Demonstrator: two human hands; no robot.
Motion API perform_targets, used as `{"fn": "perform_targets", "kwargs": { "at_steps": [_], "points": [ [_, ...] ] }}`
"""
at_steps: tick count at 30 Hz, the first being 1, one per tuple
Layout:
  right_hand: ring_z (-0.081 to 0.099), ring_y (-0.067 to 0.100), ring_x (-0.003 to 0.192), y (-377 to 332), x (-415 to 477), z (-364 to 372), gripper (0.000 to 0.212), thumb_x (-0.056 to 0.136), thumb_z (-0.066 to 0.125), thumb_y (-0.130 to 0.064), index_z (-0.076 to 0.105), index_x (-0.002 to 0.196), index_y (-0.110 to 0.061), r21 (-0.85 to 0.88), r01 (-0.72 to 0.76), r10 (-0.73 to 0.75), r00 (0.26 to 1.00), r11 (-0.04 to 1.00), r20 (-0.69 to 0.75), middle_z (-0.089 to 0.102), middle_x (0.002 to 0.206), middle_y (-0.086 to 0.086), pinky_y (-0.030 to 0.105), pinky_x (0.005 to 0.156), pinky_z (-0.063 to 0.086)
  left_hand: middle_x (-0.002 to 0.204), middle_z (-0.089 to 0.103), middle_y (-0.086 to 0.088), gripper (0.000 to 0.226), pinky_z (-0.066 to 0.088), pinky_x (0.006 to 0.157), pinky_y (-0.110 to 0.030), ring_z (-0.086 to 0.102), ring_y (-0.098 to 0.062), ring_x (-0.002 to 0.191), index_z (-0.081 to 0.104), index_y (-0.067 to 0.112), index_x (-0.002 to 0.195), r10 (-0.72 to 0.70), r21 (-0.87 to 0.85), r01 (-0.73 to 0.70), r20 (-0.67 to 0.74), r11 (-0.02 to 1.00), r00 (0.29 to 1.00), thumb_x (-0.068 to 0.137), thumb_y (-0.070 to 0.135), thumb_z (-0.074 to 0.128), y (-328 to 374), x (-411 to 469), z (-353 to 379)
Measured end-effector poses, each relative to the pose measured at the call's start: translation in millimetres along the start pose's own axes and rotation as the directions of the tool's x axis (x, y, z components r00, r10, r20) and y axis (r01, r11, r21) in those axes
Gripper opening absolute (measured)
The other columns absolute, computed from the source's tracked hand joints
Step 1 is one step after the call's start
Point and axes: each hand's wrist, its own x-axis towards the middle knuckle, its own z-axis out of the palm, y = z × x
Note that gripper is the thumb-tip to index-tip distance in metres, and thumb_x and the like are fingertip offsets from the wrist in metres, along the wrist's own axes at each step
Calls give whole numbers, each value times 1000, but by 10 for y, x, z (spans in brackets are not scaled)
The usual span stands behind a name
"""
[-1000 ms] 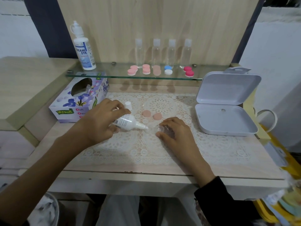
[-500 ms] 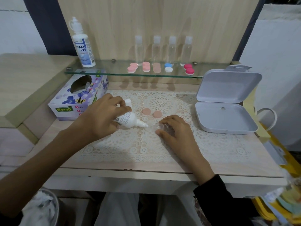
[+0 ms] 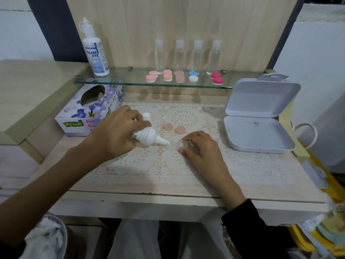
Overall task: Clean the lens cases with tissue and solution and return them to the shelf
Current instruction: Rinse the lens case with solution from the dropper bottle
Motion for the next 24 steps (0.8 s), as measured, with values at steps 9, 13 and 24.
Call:
{"fn": "perform_targets", "kwargs": {
  "at_steps": [9,13,24],
  "points": [
    [50,9,99,11,0,3,25,85,71,-25,68,107,-12,8,-1,1,1000,1000,2,59,107,-4,6,80,31,79,67,-12,63,35,59,-31,57,-32,70,72,6,101,-10,15,10,8,1000,1000,41,4,91,7,-6,-2],
    [51,10,101,11,3,5,27,85,71,-25,68,108,-11,-2,0,0,1000,1000,3,60,108,-3,5,81,31,89,65,-11,66,35,66,-32,55,-29,79,69,8,109,-43,-16,44,26,999,999,47,9,91,-48,-69,59],
    [51,11,100,4,3,2,25,85,71,-23,69,107,-11,-8,5,-5,1000,1000,2,60,107,-3,7,81,33,106,59,-6,64,33,79,-31,47,-19,95,59,11,126,-127,-180,124,-6,976,992,66,16,83,28,-76,123]
  ]
}}
